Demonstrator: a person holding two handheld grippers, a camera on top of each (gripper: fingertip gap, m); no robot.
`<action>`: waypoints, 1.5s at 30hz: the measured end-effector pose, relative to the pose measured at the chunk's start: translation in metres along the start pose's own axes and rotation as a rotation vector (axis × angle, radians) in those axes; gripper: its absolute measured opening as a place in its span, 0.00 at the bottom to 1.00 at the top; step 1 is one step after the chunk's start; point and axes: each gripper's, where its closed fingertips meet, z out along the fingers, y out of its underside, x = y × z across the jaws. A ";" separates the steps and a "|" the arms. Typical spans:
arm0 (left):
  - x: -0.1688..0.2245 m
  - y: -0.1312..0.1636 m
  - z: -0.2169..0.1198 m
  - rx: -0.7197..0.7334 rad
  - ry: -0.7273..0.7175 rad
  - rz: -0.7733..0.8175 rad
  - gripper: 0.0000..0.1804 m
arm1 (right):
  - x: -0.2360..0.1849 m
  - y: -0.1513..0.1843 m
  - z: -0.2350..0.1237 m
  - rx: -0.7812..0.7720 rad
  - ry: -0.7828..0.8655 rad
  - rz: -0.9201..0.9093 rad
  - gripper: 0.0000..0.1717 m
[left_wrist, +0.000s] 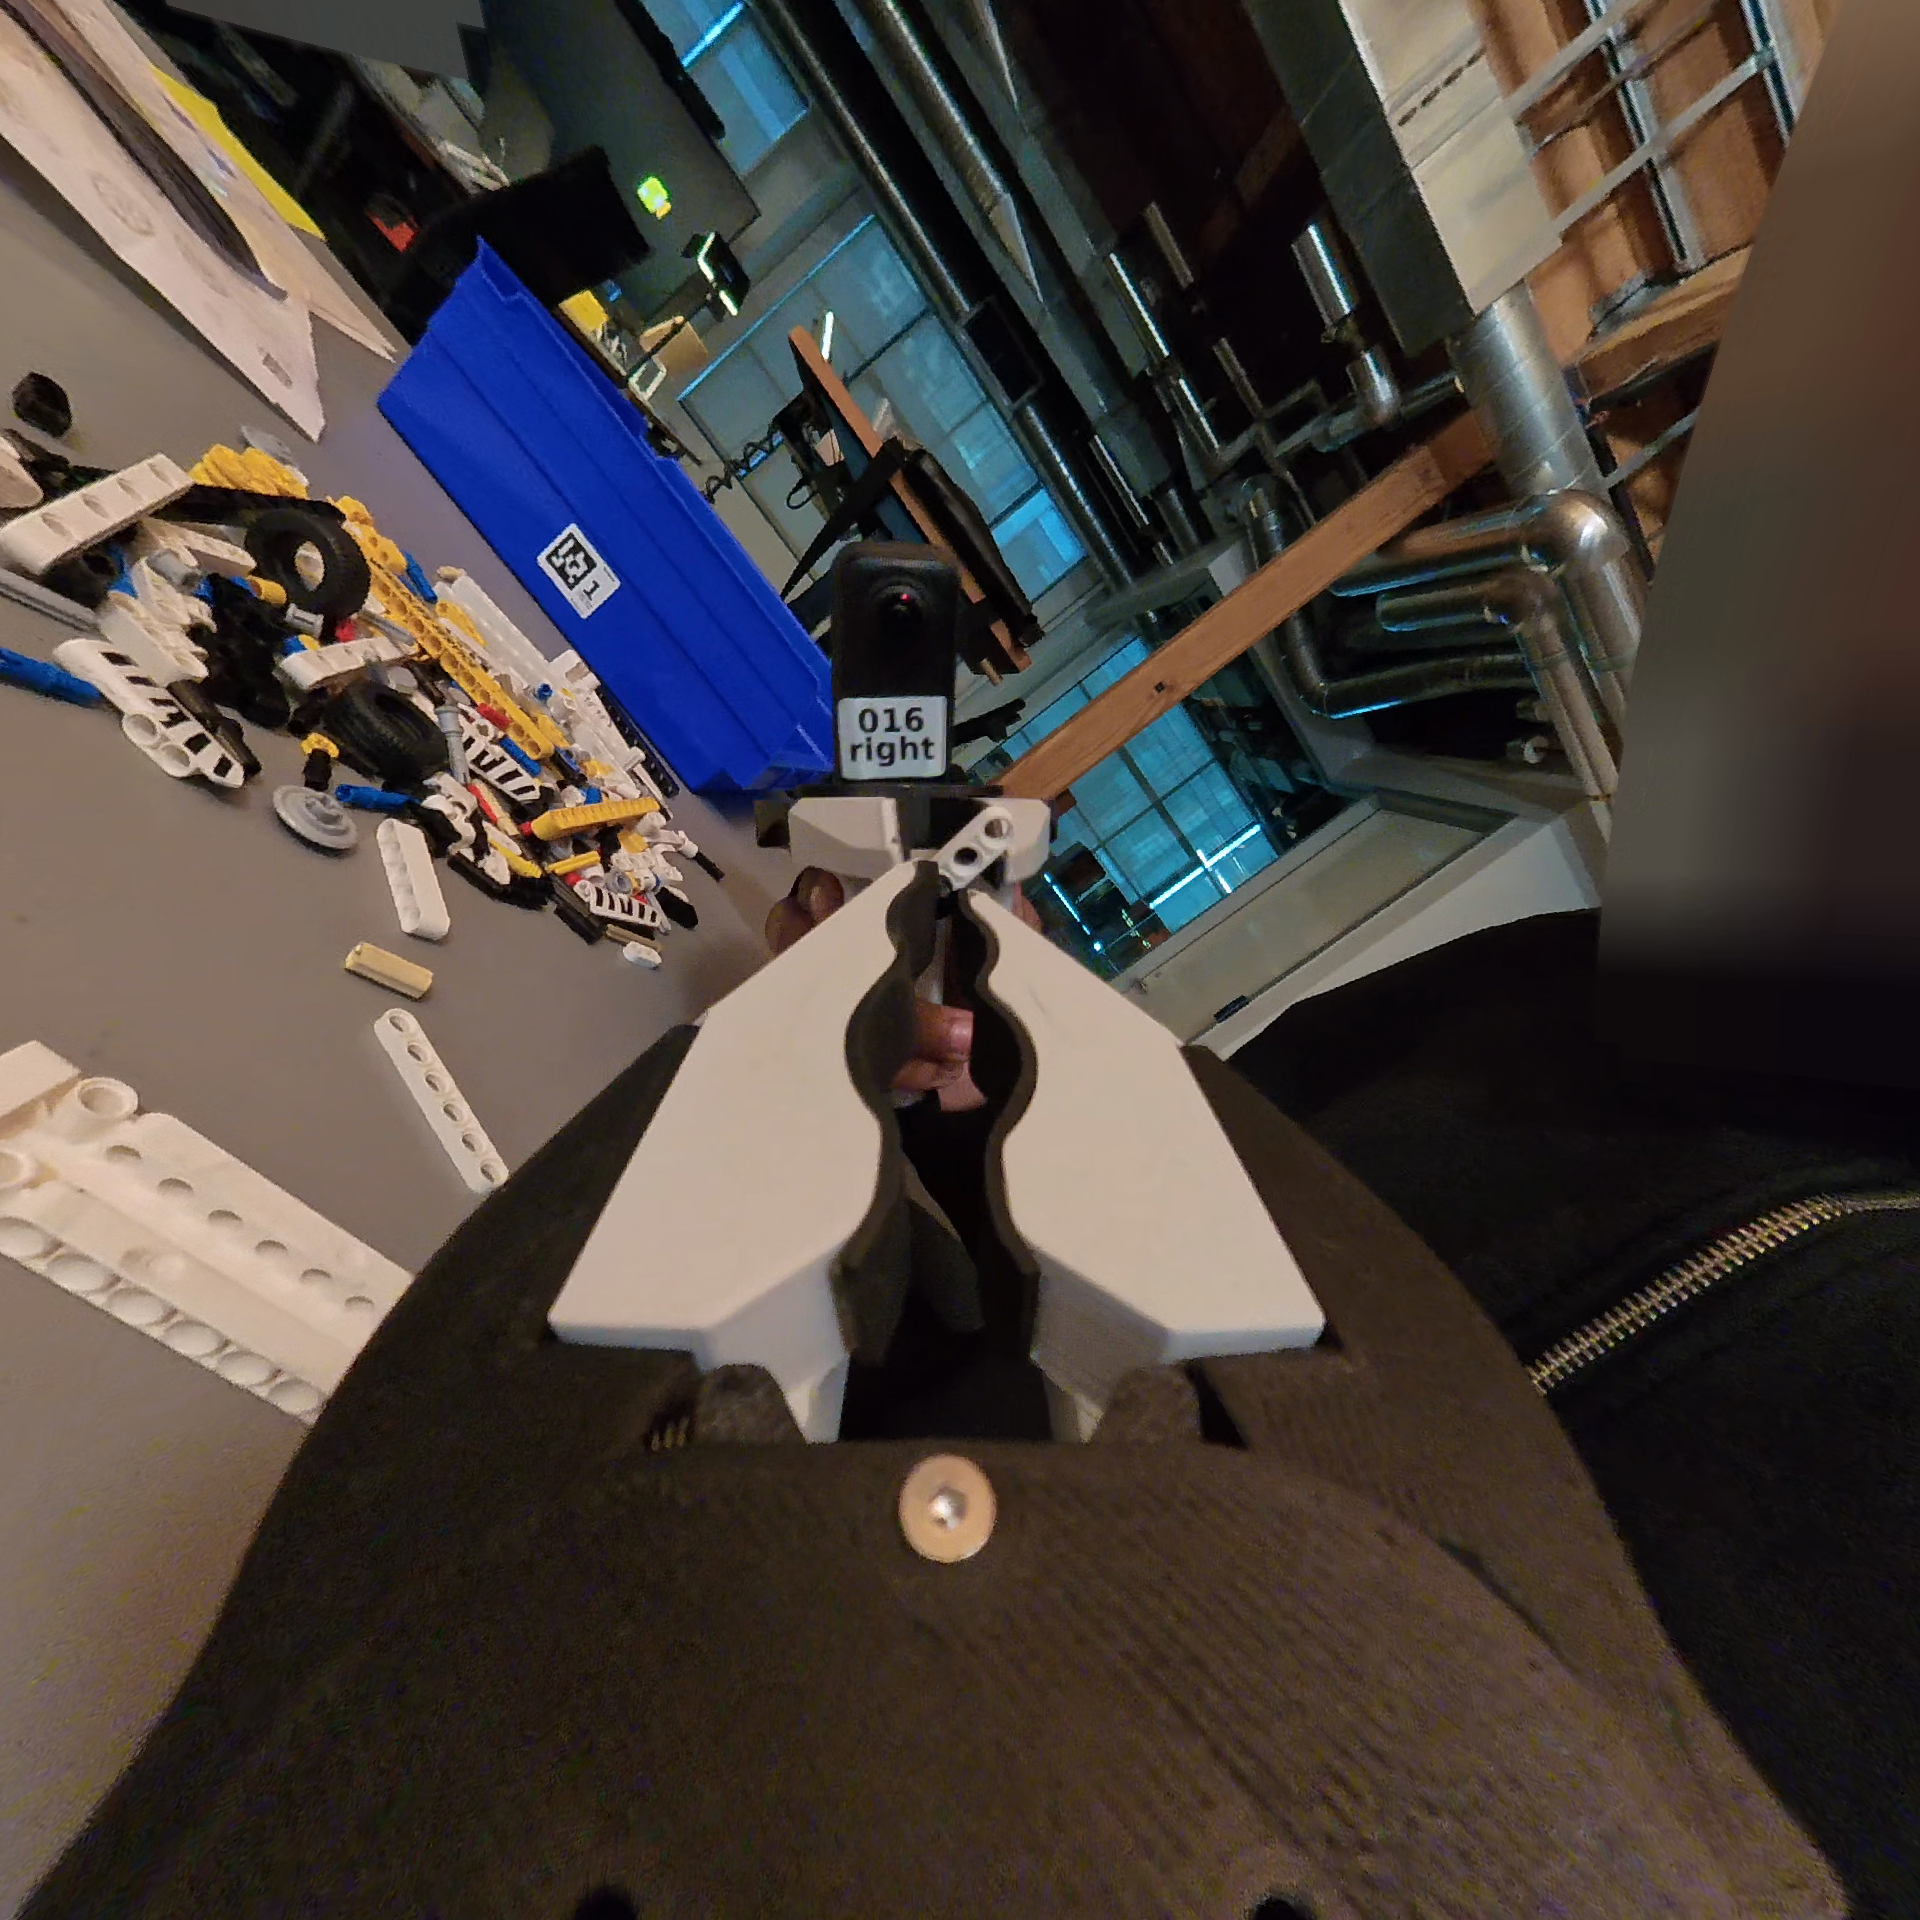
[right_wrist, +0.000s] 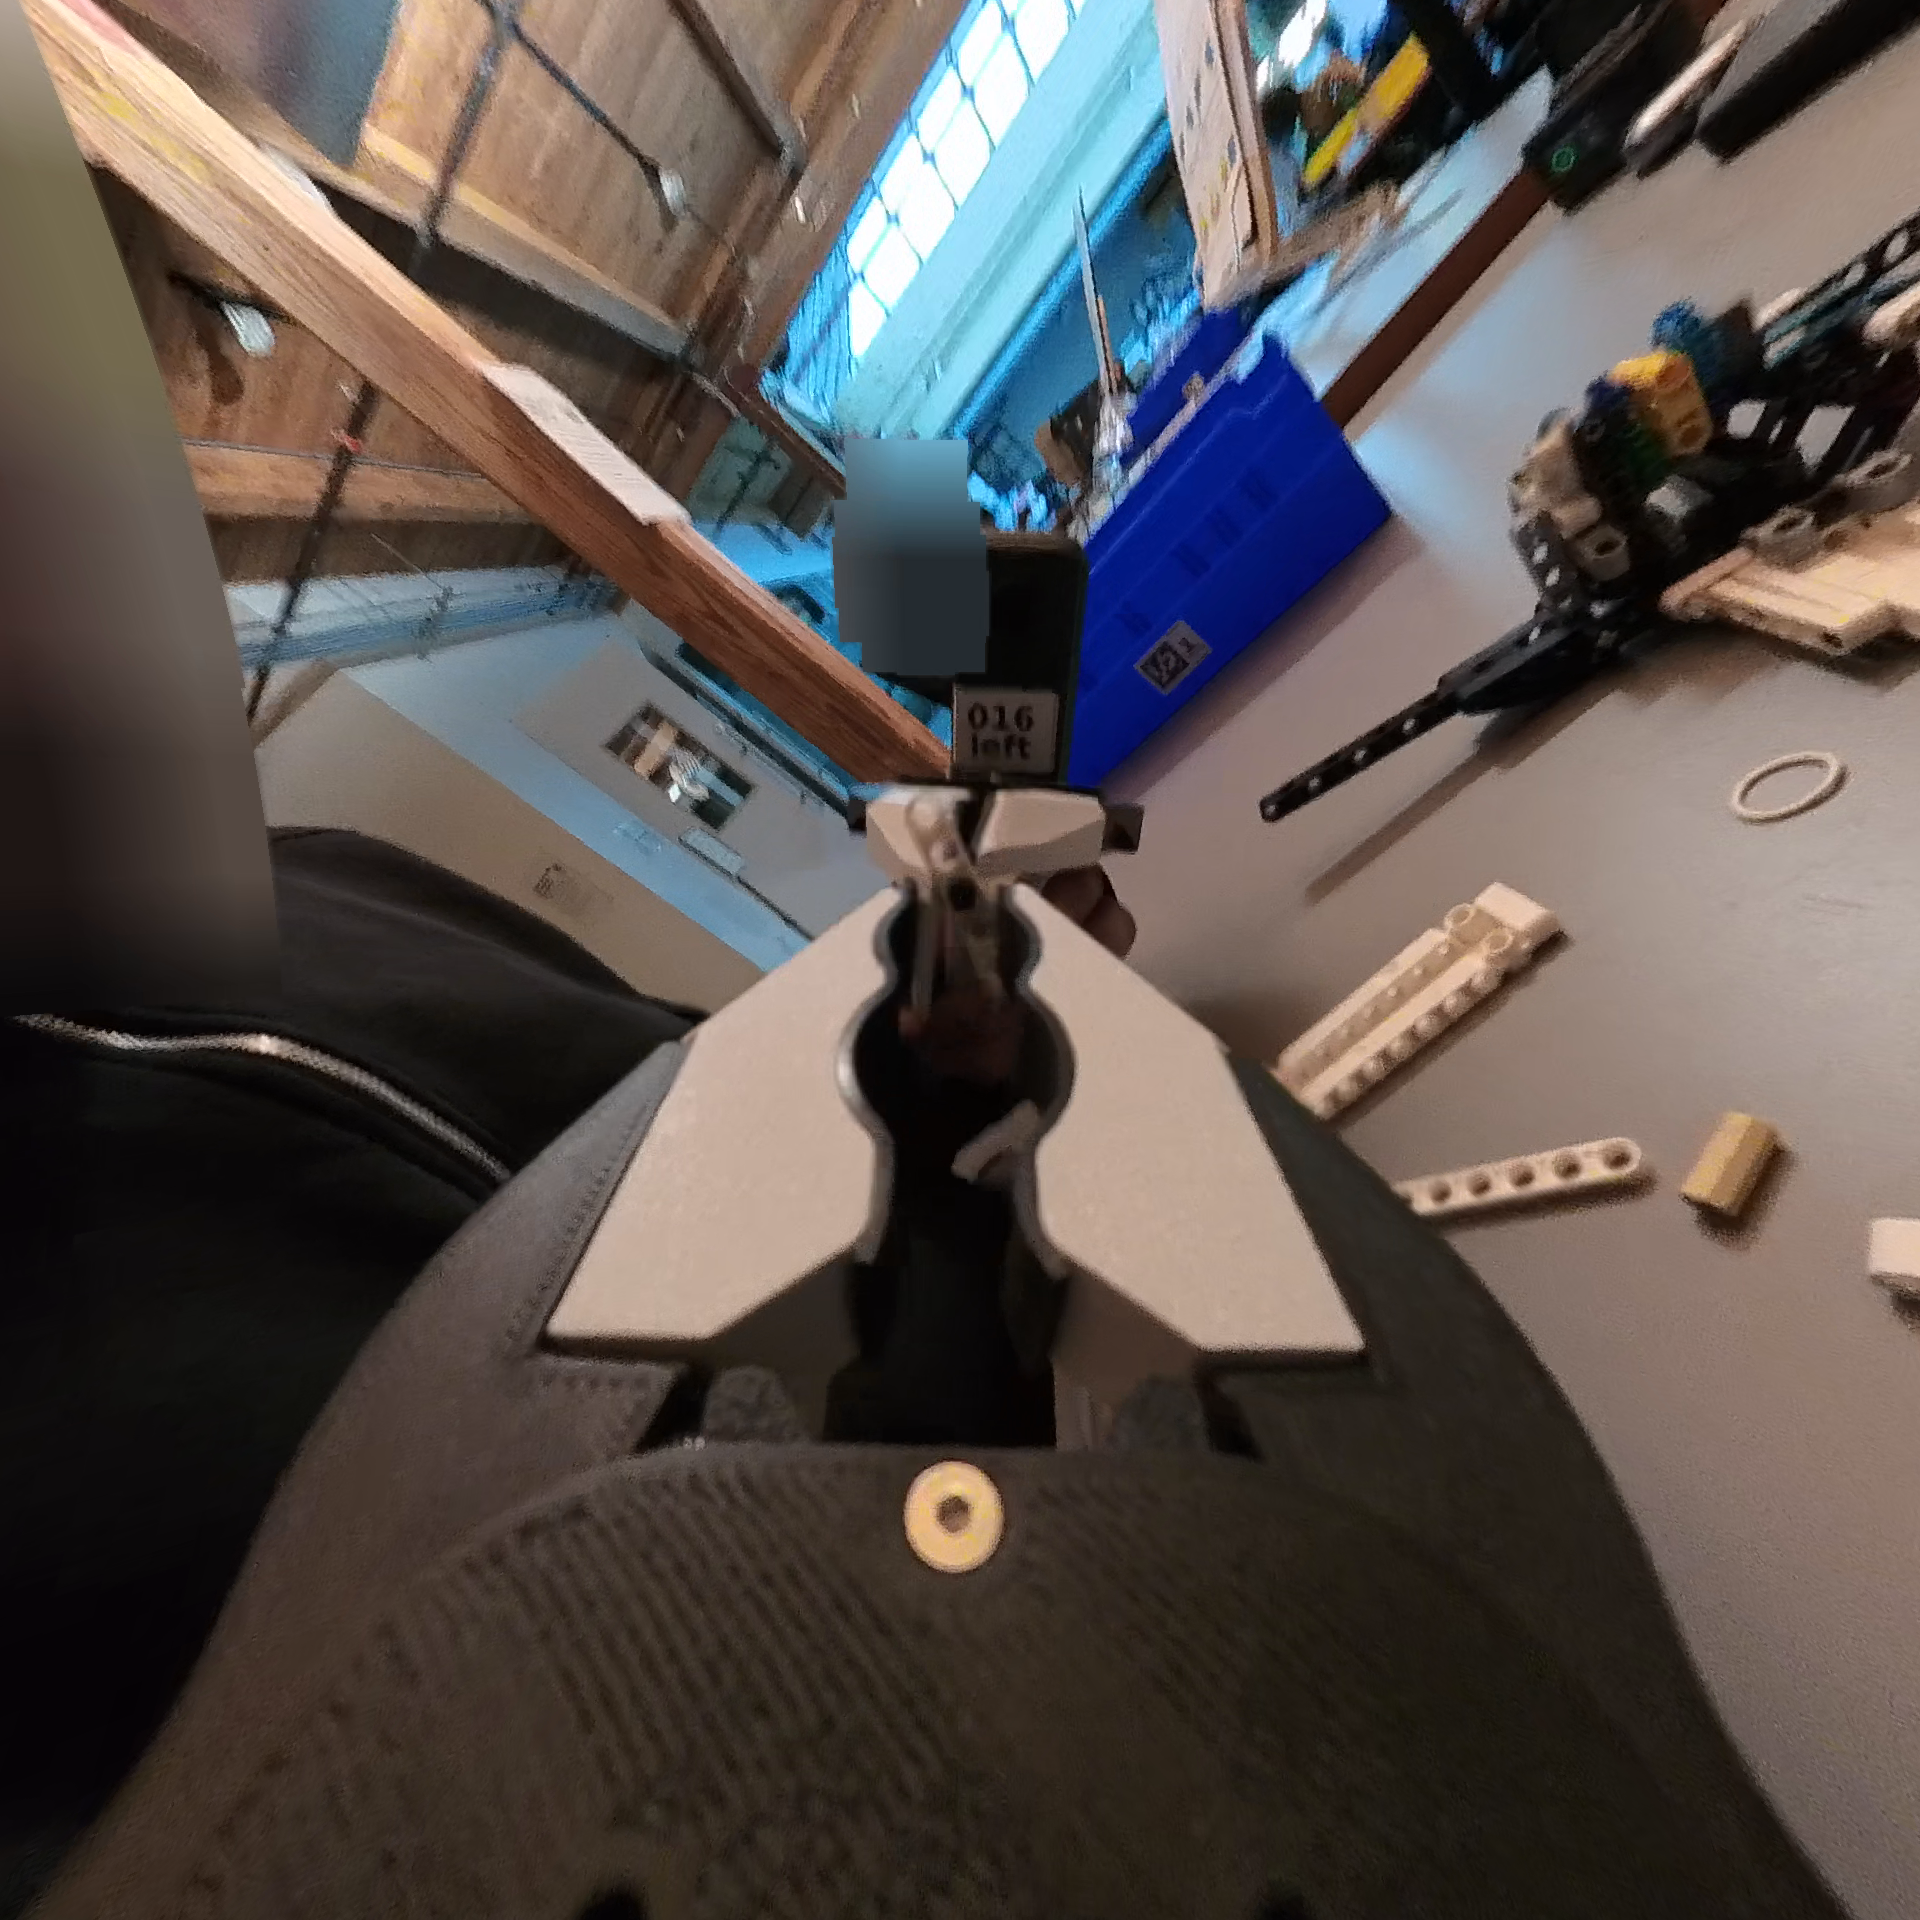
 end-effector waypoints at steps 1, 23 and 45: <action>0.003 -0.001 0.000 0.015 0.013 0.004 0.00 | -0.002 -0.005 -0.001 0.032 -0.017 0.011 0.08; -0.011 -0.019 -0.016 0.136 -0.035 -0.061 0.00 | 0.033 0.004 -0.019 -0.047 0.304 -0.189 0.07; -0.045 0.024 -0.018 -0.170 -0.358 0.159 0.15 | 0.101 0.056 -0.025 -0.566 0.716 -0.659 0.03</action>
